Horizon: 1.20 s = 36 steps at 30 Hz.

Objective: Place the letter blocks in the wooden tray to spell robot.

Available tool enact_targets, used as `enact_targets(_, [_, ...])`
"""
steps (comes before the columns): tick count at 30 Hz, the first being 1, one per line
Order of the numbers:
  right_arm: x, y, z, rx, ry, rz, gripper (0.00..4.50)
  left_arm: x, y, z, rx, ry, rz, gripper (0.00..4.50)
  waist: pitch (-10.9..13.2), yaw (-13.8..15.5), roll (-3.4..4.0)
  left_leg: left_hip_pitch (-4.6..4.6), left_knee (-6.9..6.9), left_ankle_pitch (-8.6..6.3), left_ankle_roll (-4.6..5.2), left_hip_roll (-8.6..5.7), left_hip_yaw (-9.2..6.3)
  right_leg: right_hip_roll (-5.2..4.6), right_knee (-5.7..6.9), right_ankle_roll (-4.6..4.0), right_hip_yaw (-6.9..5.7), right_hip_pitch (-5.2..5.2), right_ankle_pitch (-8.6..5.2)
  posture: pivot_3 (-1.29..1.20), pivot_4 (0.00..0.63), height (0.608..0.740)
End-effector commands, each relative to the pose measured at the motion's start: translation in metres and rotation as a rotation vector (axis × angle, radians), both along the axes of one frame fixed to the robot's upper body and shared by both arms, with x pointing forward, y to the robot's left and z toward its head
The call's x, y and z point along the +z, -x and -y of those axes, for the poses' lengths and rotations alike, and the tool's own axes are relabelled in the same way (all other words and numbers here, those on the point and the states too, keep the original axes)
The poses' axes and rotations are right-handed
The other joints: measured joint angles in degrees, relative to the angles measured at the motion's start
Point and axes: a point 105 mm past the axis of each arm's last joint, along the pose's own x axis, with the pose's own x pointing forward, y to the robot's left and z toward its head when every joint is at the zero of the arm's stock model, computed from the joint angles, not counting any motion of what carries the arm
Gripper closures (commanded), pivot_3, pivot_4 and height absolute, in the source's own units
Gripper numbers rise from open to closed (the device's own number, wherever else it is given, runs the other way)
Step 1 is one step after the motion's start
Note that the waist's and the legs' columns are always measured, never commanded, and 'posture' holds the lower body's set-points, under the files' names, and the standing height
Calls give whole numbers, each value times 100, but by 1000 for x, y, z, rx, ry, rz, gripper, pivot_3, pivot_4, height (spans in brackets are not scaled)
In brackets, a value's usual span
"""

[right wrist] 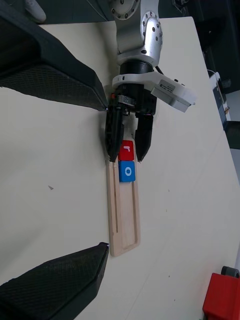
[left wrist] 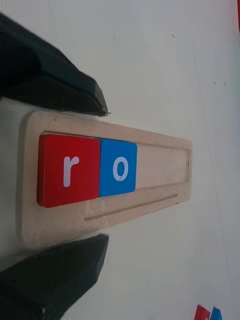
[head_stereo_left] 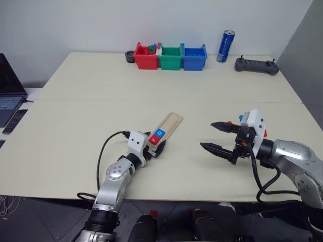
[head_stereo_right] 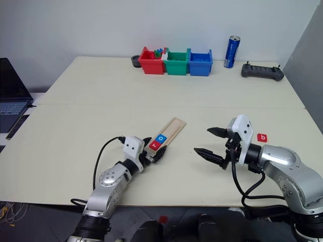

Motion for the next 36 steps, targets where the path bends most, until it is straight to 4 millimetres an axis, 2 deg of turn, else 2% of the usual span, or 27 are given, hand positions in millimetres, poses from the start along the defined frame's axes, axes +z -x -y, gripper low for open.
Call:
enact_targets(1, [9,2,-4,16,-7,36,0,-16,3,-3,6,-14,-63,1749,0,0,0,0,0,0,0,0,0,0,0,0,0,0,0,0,150,740])
enact_targets(4, [9,2,-4,16,-6,36,0,-14,2,-3,8,-14,-60,2478,0,4,0,-2,0,0,0,0,0,0,-1,0,0,0,0,0,150,740])
enact_targets(18, [8,1,-3,5,-6,38,0,-6,-4,-5,-3,-31,-24,2483,0,10,-1,-3,1,0,0,-1,-2,-1,-2,0,-1,0,0,0,150,740])
enact_targets(20, [8,1,-3,3,-6,40,0,-2,-5,-4,-3,-15,-2,1728,0,10,0,-3,1,0,0,-1,-2,-1,-2,0,-2,0,0,0,150,740])
enact_targets(23, [8,0,-3,3,-7,42,0,0,-4,-2,-11,-4,7,902,0,8,-1,-3,0,0,0,0,-2,0,-2,0,-2,0,0,0,150,740])
enact_targets(24, [8,0,-3,3,-6,42,0,0,-4,-2,-12,-3,7,459,0,8,-1,-5,0,0,0,0,-2,0,-3,0,-2,-1,0,0,150,740])
enact_targets(26, [8,0,-3,3,-6,42,0,1,-5,-2,-11,-2,10,12,1,8,-1,-7,0,0,0,0,-2,-1,-6,0,-3,-1,0,0,150,740])
enact_targets(36, [8,0,-2,2,-2,45,0,13,-2,6,-46,41,60,12,2,8,-3,-14,0,0,0,0,-6,-1,-7,0,-5,-4,0,0,150,740])
